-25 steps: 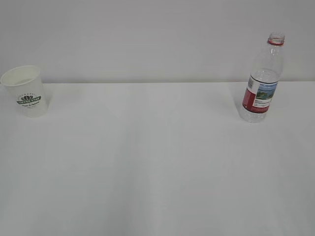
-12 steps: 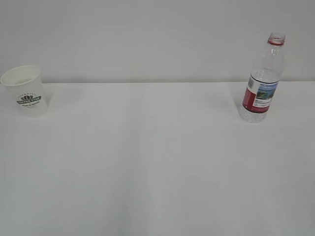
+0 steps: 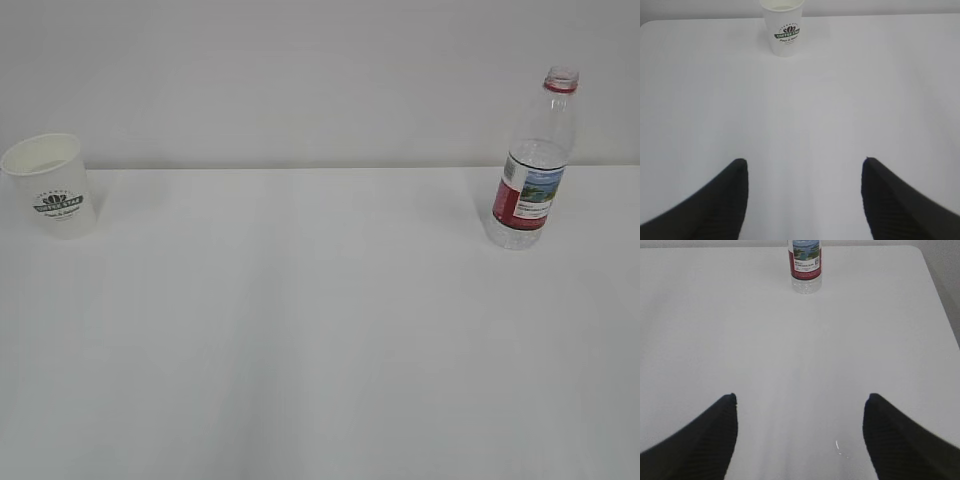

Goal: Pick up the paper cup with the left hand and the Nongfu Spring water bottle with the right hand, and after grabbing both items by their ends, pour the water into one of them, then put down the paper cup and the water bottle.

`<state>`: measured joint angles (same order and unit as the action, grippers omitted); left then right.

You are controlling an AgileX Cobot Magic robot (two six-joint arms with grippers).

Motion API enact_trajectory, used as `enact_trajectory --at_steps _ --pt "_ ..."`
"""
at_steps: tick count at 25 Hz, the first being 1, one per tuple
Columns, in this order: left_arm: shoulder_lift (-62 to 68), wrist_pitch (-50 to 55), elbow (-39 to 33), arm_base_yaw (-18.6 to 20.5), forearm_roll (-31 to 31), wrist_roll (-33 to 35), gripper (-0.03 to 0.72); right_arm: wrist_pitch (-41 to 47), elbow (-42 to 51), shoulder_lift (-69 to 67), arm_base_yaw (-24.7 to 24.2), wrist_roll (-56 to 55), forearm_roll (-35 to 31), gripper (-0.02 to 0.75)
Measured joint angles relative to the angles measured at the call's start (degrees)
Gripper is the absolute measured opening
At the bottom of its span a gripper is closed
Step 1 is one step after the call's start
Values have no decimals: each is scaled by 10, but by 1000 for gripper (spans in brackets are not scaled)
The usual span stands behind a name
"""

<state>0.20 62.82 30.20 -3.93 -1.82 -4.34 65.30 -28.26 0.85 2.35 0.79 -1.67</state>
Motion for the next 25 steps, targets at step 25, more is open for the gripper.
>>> enact_trajectory --at_steps 25 --pt "0 0 0 0 2 0 634 1 0 0 0 -1 0 589"
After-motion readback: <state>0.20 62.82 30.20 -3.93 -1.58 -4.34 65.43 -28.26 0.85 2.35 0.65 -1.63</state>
